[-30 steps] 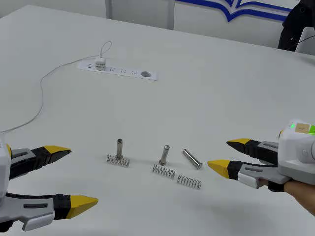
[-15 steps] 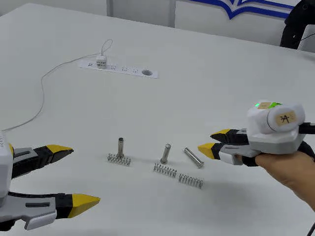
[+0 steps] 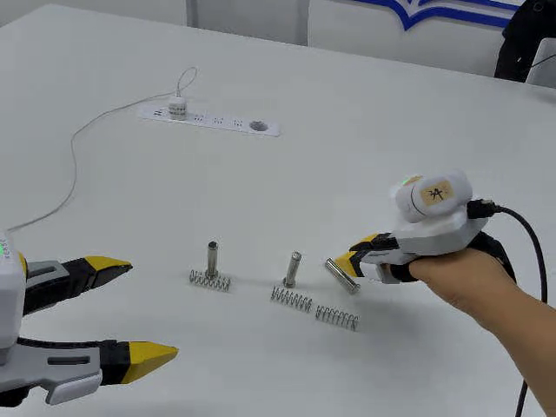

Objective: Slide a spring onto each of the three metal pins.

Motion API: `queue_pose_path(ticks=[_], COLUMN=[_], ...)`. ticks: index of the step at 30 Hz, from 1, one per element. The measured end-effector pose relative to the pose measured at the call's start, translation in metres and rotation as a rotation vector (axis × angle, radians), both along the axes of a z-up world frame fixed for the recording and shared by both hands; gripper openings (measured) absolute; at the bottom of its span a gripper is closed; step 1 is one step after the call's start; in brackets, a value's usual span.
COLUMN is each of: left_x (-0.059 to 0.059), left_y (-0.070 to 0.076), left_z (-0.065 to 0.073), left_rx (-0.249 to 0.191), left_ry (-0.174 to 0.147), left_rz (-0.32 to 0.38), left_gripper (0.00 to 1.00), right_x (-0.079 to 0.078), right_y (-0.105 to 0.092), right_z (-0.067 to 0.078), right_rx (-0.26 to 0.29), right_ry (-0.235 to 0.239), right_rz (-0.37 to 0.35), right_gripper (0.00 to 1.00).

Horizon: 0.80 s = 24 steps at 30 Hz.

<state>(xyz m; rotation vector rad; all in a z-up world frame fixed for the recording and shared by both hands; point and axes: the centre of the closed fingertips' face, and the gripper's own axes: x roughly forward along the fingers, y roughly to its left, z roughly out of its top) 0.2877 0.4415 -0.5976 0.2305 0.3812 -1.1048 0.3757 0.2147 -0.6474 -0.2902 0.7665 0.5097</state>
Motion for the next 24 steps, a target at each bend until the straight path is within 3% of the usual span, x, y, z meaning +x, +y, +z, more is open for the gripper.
queue_pose_path(ticks=[11,24], left_x=[0.001,0.0], left_y=[0.001,-0.001], left_z=[-0.001,-0.003], left_rx=[0.003,0.005], left_ry=[0.003,0.008], left_rz=[-0.001,-0.003], left_gripper=[0.68,0.68], right_x=[0.003,0.009], right_y=[0.004,0.007], right_z=[-0.016,-0.021], right_rx=[-0.025,-0.018], right_ry=[0.052,0.089], right_rz=[-0.015,-0.027], right_gripper=[0.14,0.11])
